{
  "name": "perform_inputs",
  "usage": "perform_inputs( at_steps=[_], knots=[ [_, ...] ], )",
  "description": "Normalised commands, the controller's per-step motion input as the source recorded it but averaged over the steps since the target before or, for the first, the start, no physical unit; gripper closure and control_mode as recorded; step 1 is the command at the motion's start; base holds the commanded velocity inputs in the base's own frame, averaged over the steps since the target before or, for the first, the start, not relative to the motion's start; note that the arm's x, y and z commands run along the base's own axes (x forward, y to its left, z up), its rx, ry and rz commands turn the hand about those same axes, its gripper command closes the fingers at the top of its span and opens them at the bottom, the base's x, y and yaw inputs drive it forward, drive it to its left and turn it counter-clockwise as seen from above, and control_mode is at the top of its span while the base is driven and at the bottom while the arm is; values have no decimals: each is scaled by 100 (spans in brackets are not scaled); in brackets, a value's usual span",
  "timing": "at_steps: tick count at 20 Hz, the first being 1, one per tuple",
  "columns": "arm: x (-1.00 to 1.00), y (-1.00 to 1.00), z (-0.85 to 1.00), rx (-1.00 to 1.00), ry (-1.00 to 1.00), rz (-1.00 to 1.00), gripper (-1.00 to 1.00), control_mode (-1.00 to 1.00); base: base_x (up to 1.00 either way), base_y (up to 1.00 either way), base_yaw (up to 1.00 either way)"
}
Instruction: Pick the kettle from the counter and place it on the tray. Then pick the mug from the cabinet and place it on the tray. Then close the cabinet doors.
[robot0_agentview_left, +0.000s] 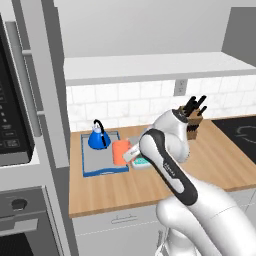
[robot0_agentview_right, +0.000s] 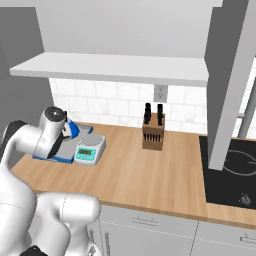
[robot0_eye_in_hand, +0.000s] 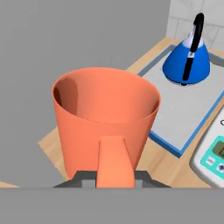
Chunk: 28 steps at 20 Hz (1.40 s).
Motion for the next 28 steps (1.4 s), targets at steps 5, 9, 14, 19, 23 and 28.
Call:
perform_inputs(
  at_steps=[5, 9, 14, 19, 23, 28],
  knots=[
    [77, 2, -33, -2, 4, 0, 100, -100, 0, 0, 0],
    [62, 18, -43, -14, -3, 0, 100, -100, 0, 0, 0],
    [58, 19, -35, -9, -1, 0, 100, -100, 0, 0, 0],
    [49, 18, -28, 0, 0, 5, 100, -100, 0, 0, 0],
    [36, 18, -38, 0, 0, 7, 100, -100, 0, 0, 0],
    [35, 17, -42, 0, 0, 5, 100, -100, 0, 0, 0]
  ],
)
